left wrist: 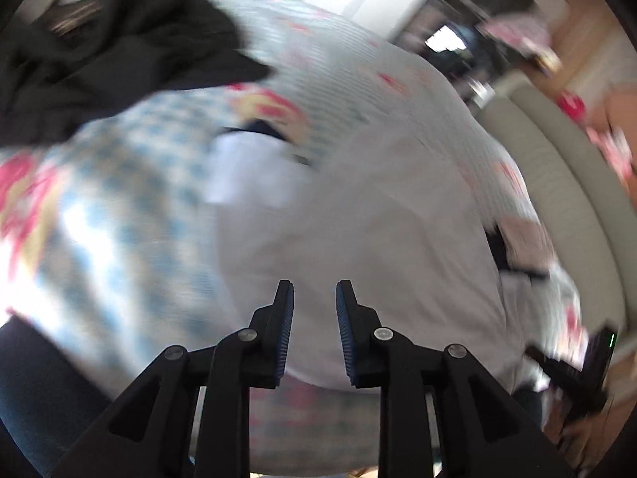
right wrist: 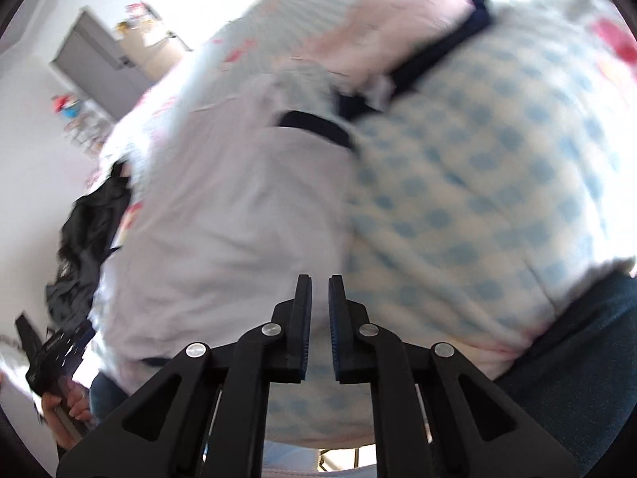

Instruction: Fold clothes

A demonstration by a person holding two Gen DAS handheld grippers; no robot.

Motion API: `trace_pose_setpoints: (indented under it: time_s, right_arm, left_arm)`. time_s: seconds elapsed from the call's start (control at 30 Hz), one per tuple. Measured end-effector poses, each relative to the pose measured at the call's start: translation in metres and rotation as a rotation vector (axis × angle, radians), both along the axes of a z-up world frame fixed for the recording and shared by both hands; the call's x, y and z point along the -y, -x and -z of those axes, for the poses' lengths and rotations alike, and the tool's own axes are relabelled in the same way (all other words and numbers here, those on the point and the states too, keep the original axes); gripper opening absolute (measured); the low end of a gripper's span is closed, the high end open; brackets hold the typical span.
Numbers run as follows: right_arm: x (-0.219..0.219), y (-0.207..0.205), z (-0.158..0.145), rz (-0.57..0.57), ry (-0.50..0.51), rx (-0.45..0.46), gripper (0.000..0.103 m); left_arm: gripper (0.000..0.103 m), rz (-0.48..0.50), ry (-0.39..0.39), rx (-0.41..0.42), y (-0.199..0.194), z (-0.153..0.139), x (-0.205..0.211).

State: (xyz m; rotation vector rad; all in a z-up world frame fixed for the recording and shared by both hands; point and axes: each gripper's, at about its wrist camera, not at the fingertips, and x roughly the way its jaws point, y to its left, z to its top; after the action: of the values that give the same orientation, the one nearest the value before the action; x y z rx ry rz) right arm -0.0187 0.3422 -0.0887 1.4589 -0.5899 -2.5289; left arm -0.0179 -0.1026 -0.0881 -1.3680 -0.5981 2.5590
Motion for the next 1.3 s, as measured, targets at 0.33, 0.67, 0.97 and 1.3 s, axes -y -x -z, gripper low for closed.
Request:
trace_pose_setpoints:
  time_s: [0.33,0.67,0.97,1.3]
  right_arm:
    - [0.030,0.013,0.050,-0.067,0.021,0.120,0.012]
    - [0.022,-0.001,0.006,0.012,-0.105,0.021,0.008]
    - [0.059,-0.015,0.051,-0.139,-0.072,0.229,0.014]
    - [0.000,-0.033,0.024,0.010,0.065,0.155,0.022]
  left_arm:
    - [0.025,0.181,0.075,0.165,0.008,0.037,-0.073]
    - [0.025,0.180,0.003,0.123,-0.009,0.026,-0.050]
    - [0.029,0.154,-0.066,0.155,-0.013,0.036,-0.030]
    - [0.049,-0.052,-0.170,0.151,-0.031,0.043,0.040]
